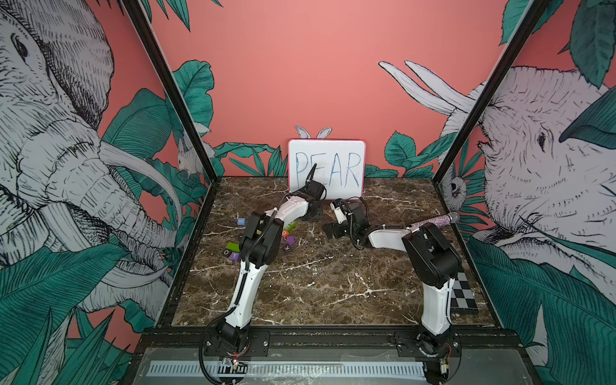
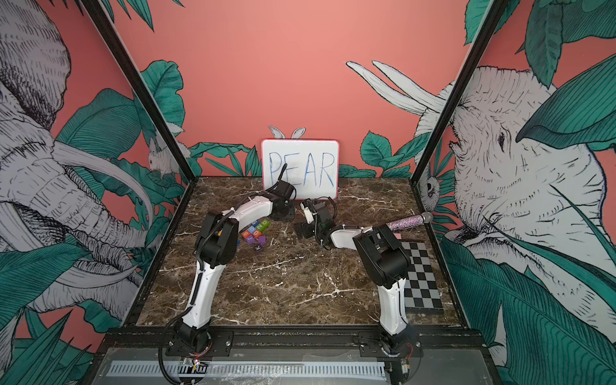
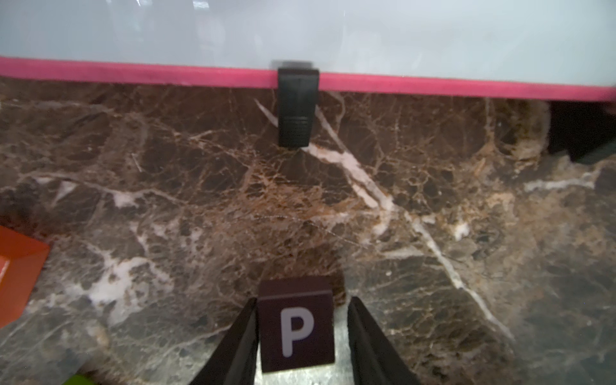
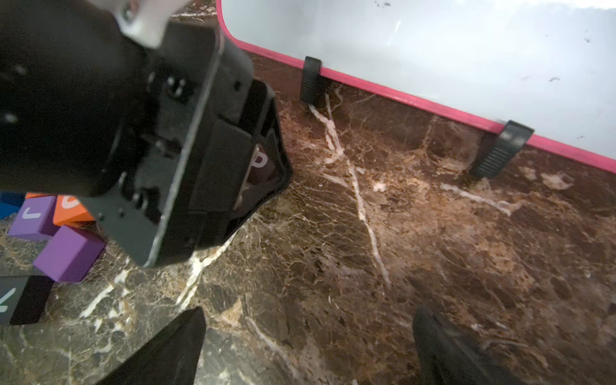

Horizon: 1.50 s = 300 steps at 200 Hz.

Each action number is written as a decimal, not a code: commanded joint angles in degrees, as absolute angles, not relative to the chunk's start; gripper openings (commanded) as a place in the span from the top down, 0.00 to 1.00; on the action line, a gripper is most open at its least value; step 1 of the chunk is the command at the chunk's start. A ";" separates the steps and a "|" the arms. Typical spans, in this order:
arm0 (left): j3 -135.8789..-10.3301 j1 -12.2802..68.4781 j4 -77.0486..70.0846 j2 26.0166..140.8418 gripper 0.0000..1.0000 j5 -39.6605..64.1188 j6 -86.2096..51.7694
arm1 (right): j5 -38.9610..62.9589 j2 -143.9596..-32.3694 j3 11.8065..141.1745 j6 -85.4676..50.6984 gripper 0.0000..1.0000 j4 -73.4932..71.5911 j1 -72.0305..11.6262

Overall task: Spell the uppercase word “pear” with letter blocks
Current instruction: Place the letter block at the center of the board.

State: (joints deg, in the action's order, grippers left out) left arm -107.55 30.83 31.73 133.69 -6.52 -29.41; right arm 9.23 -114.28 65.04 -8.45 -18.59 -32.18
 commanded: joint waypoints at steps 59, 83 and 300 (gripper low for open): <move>-107.96 31.17 34.37 133.42 0.52 -8.70 -29.35 | 9.91 -115.36 64.95 -9.25 0.01 -20.16 -31.90; -107.56 31.16 34.19 133.04 0.53 -8.88 -29.30 | 10.11 -115.45 64.97 -9.49 0.01 -20.13 -31.94; -97.91 31.64 32.89 117.02 0.21 -9.74 -29.42 | 11.78 -110.55 62.70 -9.57 0.01 -16.71 -32.35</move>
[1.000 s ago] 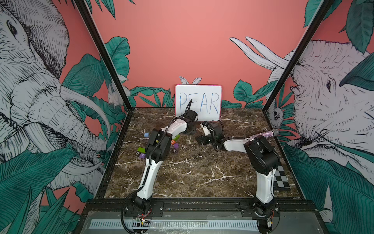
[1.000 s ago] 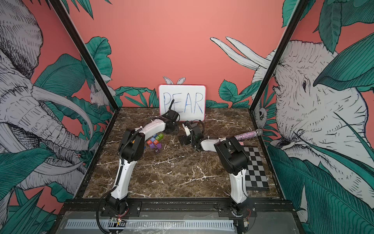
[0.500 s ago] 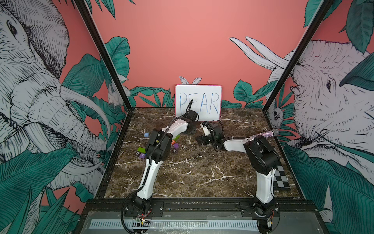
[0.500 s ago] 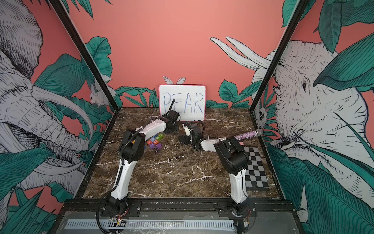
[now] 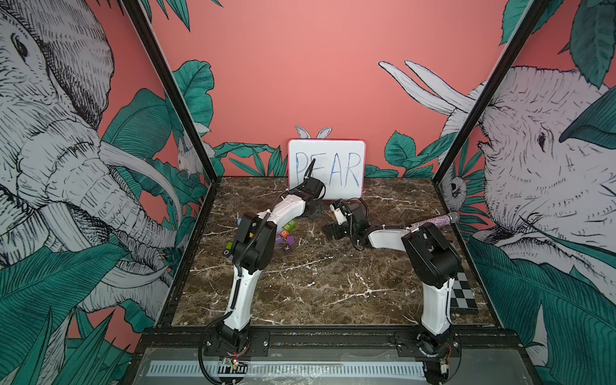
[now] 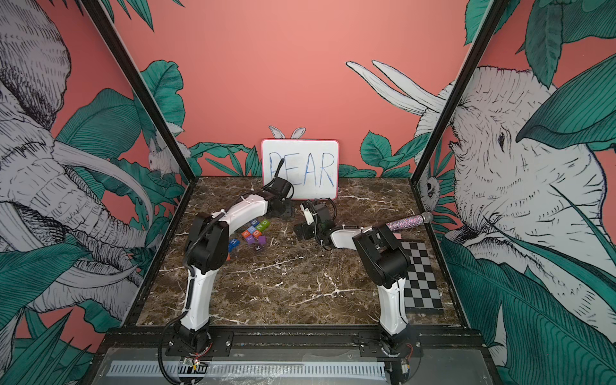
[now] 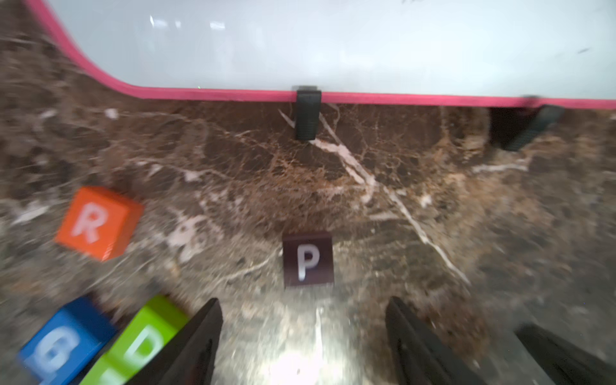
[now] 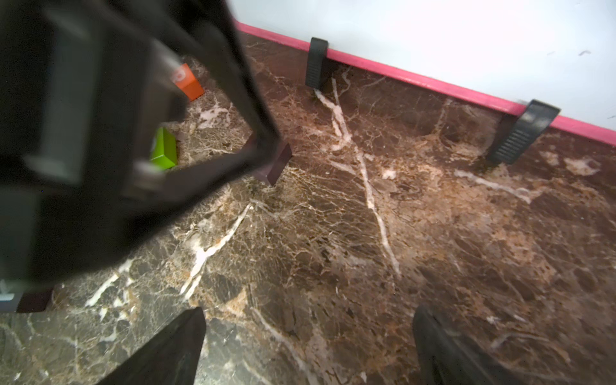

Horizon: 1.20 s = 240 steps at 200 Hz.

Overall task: Spell the uppercase word “pear” with letter blocks
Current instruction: Place the letter block at the center of the board, then pick up the letter block from the center of the board.

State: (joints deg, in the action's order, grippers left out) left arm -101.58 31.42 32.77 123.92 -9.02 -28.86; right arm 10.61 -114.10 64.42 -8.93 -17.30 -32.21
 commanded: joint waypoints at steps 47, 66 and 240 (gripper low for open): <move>-88.03 31.63 31.85 108.93 0.22 -6.46 -30.24 | 10.85 -109.76 62.83 -11.81 0.01 -10.84 -32.39; -85.36 31.56 32.68 106.26 0.22 -6.07 -30.17 | 12.01 -109.71 63.39 -12.72 0.01 -9.08 -32.48; -66.21 20.00 36.15 90.56 0.30 -3.85 -30.48 | 10.72 -109.00 66.86 -8.87 0.01 -5.34 -35.33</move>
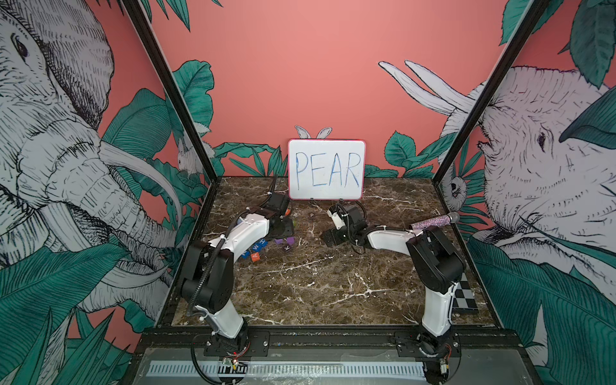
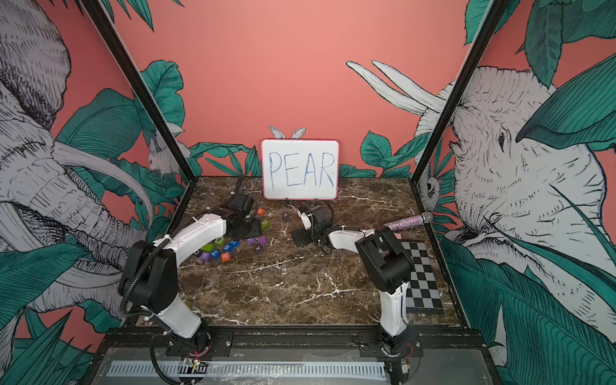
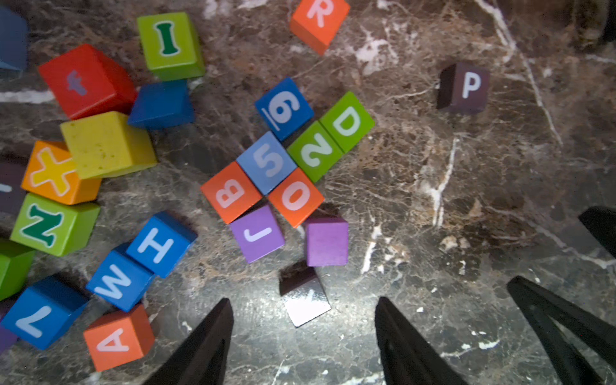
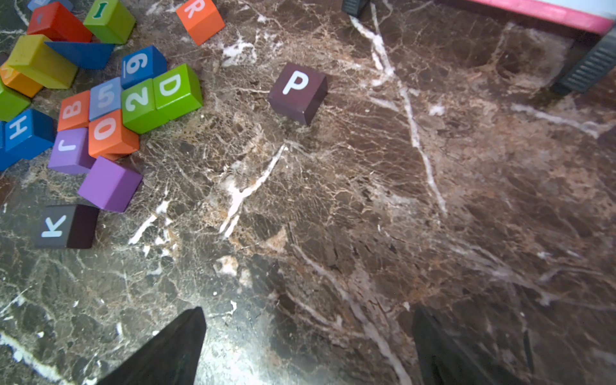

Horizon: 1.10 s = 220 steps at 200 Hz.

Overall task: Spell the uppercase word “pear” with letter blocks
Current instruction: Pick up the letter block from the center of the board.

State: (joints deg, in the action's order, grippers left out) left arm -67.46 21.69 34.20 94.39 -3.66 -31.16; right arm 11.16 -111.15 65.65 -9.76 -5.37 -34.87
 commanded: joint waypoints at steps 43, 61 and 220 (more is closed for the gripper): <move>-64.11 15.93 37.05 87.73 0.30 -3.64 -29.36 | 10.97 -109.12 67.82 -8.79 0.01 -4.77 -35.90; -61.58 13.51 35.96 86.22 0.29 -2.30 -29.77 | 10.99 -109.62 68.95 -8.46 0.01 -3.99 -36.45; -54.68 -0.40 38.48 81.31 0.35 -2.81 -32.84 | 13.81 -113.50 74.79 -6.67 0.01 -2.33 -37.53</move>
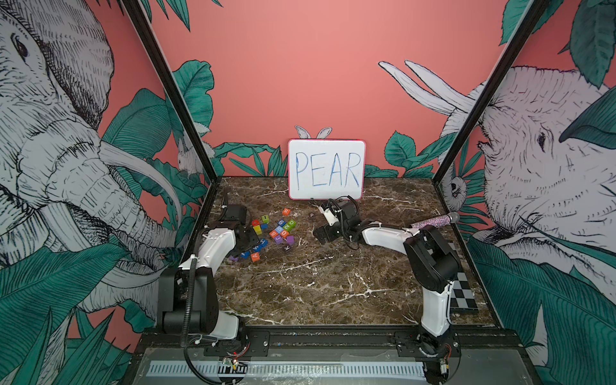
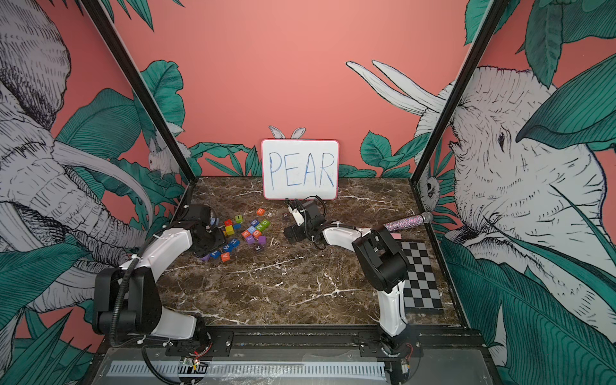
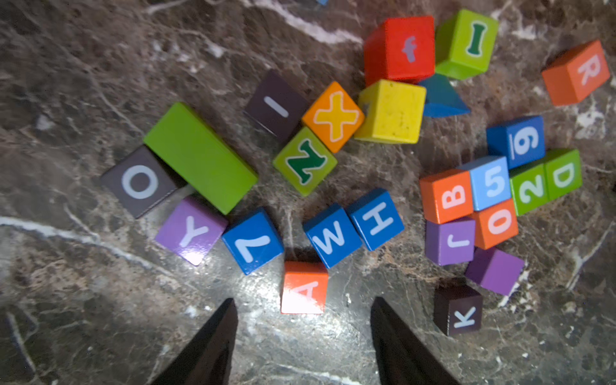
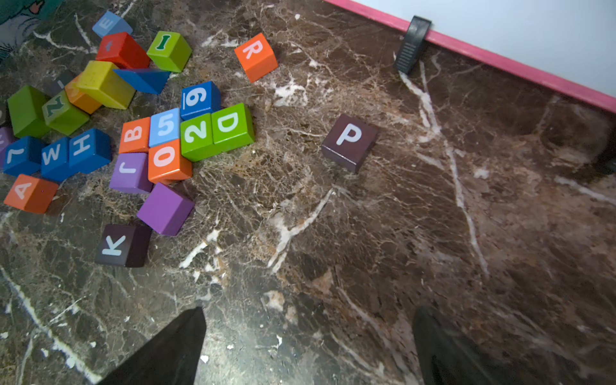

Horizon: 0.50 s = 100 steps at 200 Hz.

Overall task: Spell the uppercase word “pear” with letter blocks
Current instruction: Pick up the letter block from the center of the board.

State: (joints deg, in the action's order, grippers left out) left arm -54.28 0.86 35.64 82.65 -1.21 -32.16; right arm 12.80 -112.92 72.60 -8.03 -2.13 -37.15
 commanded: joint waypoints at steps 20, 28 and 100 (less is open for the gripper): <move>-56.60 -0.89 39.19 82.94 0.35 -3.25 -32.20 | 12.99 -114.78 79.23 -4.86 0.01 -2.16 -37.53; -57.52 -0.96 39.14 83.72 0.35 -3.22 -31.91 | 12.81 -115.57 81.09 -4.09 0.01 -1.67 -37.53; -70.69 -0.97 40.21 94.03 0.32 -4.22 -29.36 | 13.35 -122.83 96.92 0.69 0.01 3.03 -37.53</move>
